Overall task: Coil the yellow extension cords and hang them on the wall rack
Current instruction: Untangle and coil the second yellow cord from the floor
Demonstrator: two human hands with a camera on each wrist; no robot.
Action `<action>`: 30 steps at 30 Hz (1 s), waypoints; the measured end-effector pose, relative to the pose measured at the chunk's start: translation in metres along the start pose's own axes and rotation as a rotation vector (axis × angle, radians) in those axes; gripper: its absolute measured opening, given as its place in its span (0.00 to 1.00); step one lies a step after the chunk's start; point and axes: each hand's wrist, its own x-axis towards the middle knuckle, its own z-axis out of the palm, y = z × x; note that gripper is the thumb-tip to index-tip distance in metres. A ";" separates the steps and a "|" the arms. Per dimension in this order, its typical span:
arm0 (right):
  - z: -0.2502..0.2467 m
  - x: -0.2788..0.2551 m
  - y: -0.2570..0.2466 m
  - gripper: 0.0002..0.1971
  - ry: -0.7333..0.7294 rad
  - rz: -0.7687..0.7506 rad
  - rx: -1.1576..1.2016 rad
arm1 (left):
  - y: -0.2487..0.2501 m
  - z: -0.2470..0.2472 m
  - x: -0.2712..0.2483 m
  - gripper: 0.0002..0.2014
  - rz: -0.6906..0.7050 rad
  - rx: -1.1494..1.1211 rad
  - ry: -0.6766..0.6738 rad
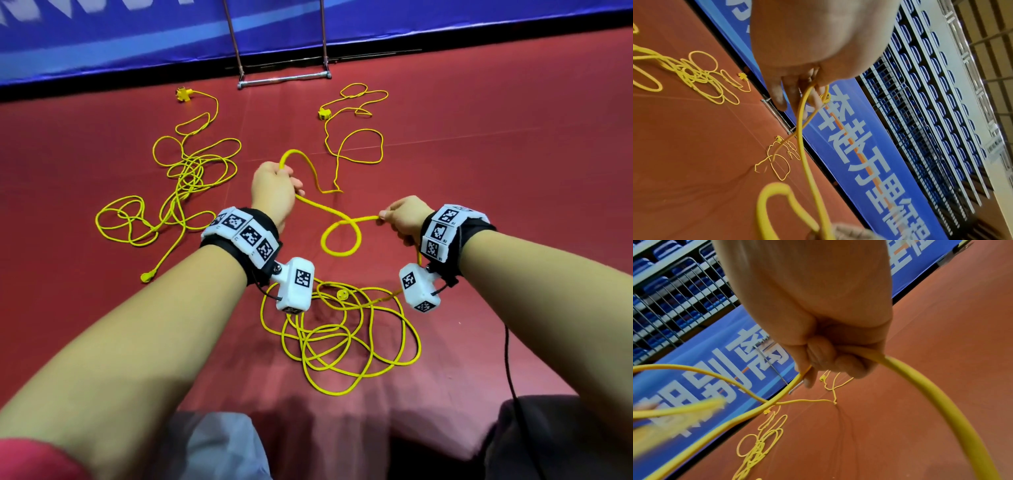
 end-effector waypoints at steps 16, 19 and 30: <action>0.014 -0.016 -0.031 0.18 -0.326 0.093 0.291 | 0.028 0.002 -0.013 0.11 -0.013 -0.169 -0.229; 0.011 -0.020 -0.052 0.26 -0.422 0.134 0.621 | 0.029 0.003 -0.018 0.10 0.031 -0.098 -0.367; -0.006 -0.018 -0.062 0.15 -0.254 0.115 1.053 | 0.018 0.002 -0.039 0.08 -0.013 0.352 -0.765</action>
